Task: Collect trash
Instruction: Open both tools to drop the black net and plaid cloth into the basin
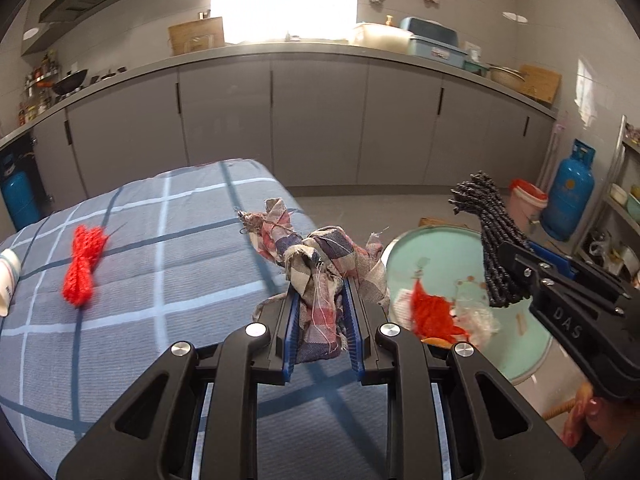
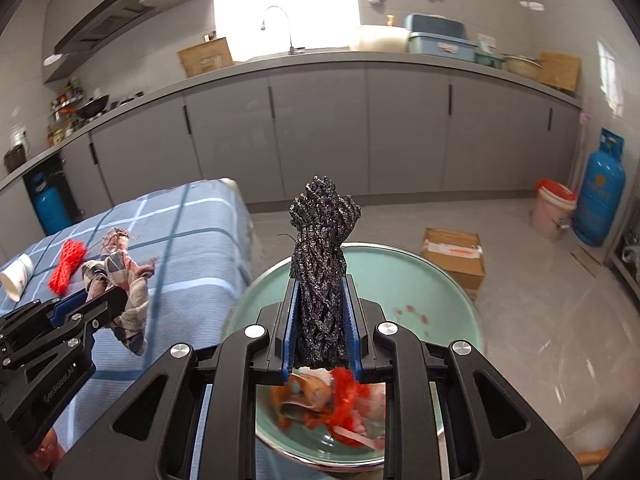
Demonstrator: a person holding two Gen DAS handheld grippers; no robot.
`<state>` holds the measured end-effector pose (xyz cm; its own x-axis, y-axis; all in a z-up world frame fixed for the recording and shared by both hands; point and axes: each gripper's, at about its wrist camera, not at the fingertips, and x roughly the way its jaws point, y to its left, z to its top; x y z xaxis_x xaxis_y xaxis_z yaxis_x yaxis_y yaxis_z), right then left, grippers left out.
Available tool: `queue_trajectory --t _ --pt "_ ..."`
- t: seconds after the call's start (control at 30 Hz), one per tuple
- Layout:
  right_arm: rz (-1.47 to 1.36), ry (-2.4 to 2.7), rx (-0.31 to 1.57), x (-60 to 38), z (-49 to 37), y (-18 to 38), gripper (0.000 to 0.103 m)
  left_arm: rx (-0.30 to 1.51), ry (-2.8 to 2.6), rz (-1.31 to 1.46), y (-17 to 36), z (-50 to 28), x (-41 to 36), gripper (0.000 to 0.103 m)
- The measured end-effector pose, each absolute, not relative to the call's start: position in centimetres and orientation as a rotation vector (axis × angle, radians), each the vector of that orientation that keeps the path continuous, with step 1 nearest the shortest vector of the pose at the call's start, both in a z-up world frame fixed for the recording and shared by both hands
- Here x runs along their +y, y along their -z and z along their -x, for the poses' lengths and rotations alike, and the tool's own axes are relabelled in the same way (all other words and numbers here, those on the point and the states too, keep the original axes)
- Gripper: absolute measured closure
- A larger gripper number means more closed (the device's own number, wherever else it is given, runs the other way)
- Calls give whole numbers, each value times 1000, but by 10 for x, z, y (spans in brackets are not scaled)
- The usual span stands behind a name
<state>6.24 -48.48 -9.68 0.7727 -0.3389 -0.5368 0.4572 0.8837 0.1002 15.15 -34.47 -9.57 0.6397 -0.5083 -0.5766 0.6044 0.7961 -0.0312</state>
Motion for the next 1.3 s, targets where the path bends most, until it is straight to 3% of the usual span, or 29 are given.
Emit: queue_trajectory --t 0.67,0.77,0.83,0.93,1.07,1.3 --pt "-336 540 574 -533 -40 135 80 719 732 -314 127 -158 -430 81" --pt "-354 536 575 -536 -40 138 76 727 751 -300 128 -159 -434 78" --pt "-357 538 587 -537 -41 140 71 713 756 -306 127 -157 -435 61" --pt "-376 544 596 -539 -41 142 62 681 738 -307 123 -154 -433 47" --pt "-387 569 572 -542 -35 140 52 673 705 -282 119 -157 -425 41" --pt "-393 590 547 -545 -31 137 49 663 637 -244 114 -166 -406 29"
